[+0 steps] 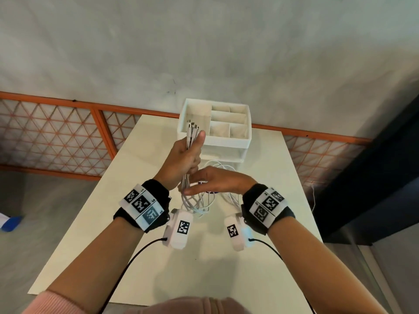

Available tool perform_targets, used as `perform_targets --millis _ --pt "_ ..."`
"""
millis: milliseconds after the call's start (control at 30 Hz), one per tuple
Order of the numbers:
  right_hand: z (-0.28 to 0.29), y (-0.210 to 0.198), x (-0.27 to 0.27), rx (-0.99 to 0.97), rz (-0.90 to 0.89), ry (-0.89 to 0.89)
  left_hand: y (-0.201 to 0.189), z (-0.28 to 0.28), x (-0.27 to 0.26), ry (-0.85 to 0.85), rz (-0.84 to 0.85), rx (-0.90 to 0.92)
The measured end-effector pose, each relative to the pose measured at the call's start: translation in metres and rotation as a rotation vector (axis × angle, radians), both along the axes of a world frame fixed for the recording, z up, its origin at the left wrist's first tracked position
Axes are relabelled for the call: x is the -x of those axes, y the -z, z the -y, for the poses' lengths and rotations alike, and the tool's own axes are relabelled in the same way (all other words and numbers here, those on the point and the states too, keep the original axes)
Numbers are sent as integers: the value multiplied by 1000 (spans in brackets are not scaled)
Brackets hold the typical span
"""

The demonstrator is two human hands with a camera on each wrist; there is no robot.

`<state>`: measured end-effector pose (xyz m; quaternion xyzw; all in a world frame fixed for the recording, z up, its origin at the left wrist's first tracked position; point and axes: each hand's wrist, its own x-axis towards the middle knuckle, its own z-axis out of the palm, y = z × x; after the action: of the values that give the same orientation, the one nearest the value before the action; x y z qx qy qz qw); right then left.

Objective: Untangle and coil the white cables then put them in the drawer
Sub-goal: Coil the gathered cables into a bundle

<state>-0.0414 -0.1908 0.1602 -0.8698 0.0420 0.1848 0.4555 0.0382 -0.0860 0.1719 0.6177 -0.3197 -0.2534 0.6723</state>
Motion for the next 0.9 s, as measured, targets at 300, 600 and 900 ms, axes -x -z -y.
perform_targets --millis 300,600,900 --pt "-11 -18 4 98 53 113 27 -17 -29 -388 -487 95" --pt "-16 -24 -1 369 364 289 58 -20 -18 -122 -661 -244" --pt "18 -44 -1 132 248 474 32 -15 3 134 -69 -261"
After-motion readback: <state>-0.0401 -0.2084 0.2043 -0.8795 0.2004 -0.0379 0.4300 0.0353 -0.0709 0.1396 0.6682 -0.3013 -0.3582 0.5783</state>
